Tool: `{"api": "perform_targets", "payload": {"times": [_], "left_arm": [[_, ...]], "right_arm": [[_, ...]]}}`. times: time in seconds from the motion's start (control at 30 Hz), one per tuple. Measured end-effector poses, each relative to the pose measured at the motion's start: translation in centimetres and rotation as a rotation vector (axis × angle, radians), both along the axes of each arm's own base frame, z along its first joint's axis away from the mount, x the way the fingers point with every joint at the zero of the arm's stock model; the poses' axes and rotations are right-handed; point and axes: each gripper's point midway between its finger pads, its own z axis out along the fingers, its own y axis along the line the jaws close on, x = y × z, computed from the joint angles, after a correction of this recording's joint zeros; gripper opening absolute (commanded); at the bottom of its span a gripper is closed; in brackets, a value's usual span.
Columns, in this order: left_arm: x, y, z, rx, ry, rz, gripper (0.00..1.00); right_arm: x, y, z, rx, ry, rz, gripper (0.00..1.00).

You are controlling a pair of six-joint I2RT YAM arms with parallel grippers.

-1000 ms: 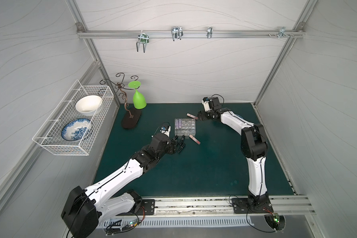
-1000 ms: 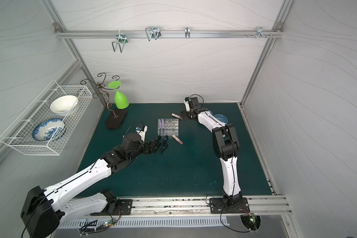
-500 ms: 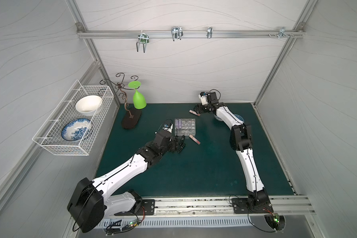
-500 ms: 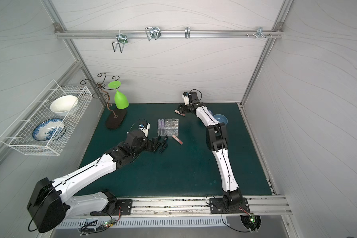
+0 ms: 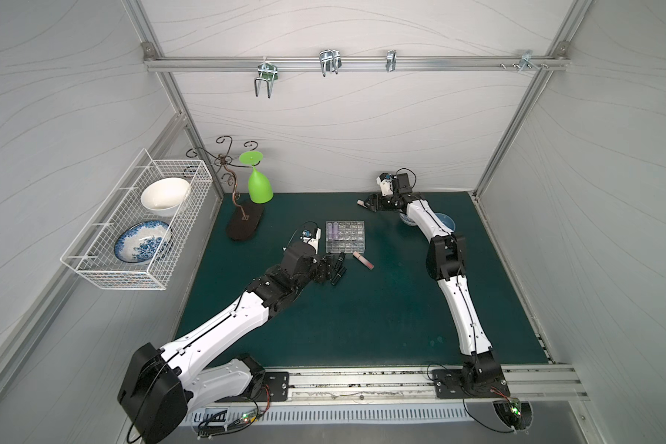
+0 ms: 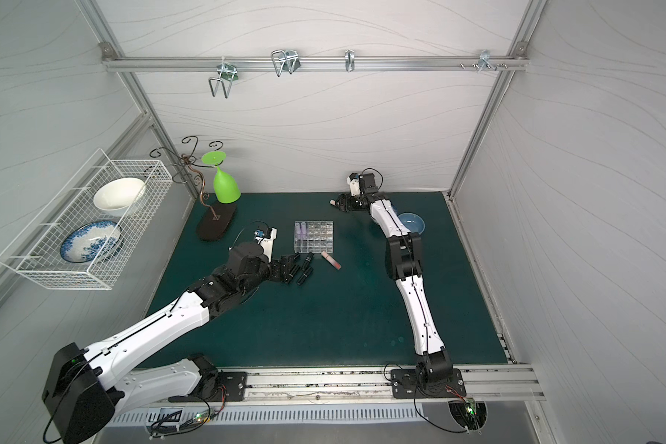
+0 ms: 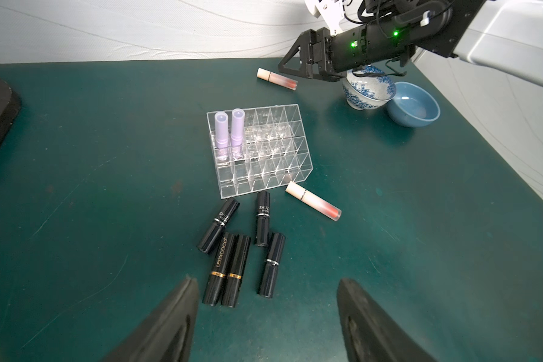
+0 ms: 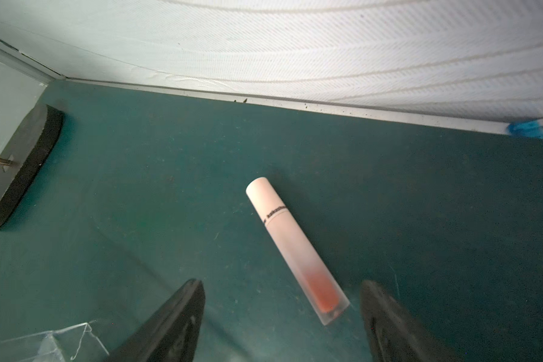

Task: Arrange the lipsticks in the organizer
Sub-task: Pick up the lipstick at the center of the board.

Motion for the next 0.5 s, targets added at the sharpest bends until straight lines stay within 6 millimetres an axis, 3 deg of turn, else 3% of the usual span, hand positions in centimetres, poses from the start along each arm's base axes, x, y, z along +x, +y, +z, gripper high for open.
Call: {"api": "perform_targets", "payload": {"times": [0.5], "left_arm": [[-0.2,-0.2,0.1,-0.018,0.006,-0.011,0.75]], "right_arm": [[-0.8,-0.4,-1.4,0.142,0.123,0.030,0.79]]}}
